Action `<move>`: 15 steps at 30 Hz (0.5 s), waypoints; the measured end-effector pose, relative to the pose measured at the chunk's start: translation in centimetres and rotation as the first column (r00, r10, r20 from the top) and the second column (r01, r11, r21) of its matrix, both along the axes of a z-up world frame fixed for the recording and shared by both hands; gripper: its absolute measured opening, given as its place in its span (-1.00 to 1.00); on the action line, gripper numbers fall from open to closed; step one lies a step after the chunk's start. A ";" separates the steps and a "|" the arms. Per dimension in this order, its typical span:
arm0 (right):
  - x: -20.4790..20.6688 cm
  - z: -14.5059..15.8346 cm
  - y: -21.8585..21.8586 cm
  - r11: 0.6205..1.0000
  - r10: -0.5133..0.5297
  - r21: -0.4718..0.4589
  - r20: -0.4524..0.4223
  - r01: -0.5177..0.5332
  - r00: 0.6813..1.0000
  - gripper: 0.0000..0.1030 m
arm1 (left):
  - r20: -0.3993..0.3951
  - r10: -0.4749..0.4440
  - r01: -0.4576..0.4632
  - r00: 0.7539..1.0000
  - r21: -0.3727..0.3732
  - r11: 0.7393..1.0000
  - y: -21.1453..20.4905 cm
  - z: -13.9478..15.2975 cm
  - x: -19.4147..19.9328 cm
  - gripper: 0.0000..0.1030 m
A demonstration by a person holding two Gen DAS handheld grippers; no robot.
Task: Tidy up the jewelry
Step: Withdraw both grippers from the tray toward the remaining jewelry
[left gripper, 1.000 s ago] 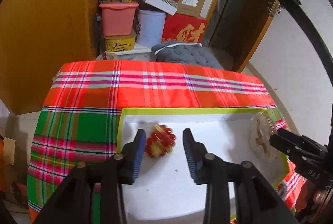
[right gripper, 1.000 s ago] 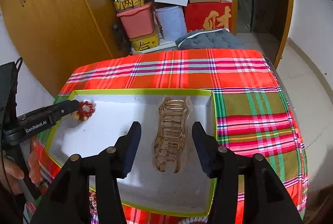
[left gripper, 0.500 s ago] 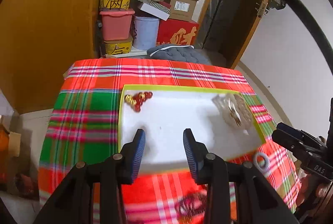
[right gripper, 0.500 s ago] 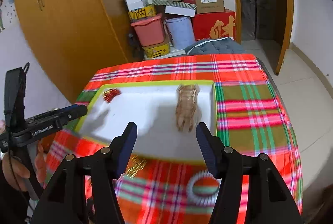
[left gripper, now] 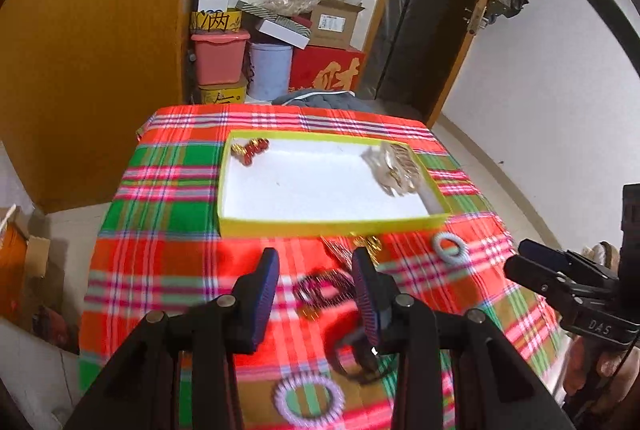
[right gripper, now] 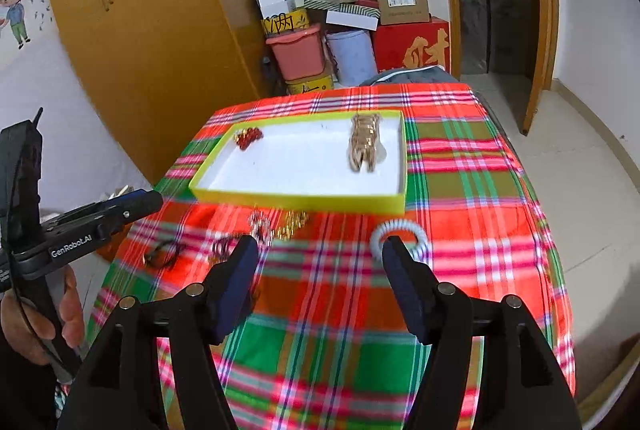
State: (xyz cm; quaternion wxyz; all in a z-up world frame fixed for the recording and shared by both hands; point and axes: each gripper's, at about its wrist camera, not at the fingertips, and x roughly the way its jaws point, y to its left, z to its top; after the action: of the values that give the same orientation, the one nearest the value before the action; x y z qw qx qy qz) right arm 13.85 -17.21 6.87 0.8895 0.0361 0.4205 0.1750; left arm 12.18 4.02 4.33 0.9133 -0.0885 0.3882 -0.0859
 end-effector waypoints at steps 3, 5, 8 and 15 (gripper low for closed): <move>-1.2 0.0 0.0 1.000 0.001 -0.010 -0.005 -0.001 1.000 0.26 | -0.001 0.000 0.000 1.000 -0.024 1.000 0.0 -0.3 -1.5 -0.26; -1.8 0.1 -0.1 1.000 0.003 -0.013 -0.001 -0.003 1.000 0.26 | -0.007 0.003 -0.003 1.000 -0.030 1.000 0.1 -0.3 -2.2 -0.26; -2.4 0.1 -0.3 1.000 -0.001 -0.014 -0.003 0.000 1.000 0.26 | -0.009 0.009 -0.010 1.000 -0.025 1.000 0.3 -0.6 -3.0 -0.26; -3.1 -0.7 -0.6 1.000 -0.012 -0.010 -0.026 0.012 1.000 0.26 | -0.025 0.019 -0.020 1.000 -0.031 0.999 1.0 -1.4 -4.2 -0.26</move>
State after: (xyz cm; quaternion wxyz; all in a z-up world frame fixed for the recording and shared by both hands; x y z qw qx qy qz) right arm 10.76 -17.80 6.13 0.8851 0.0368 0.4329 0.1670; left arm 7.97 5.02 2.90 0.9077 -0.1076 0.3972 -0.0820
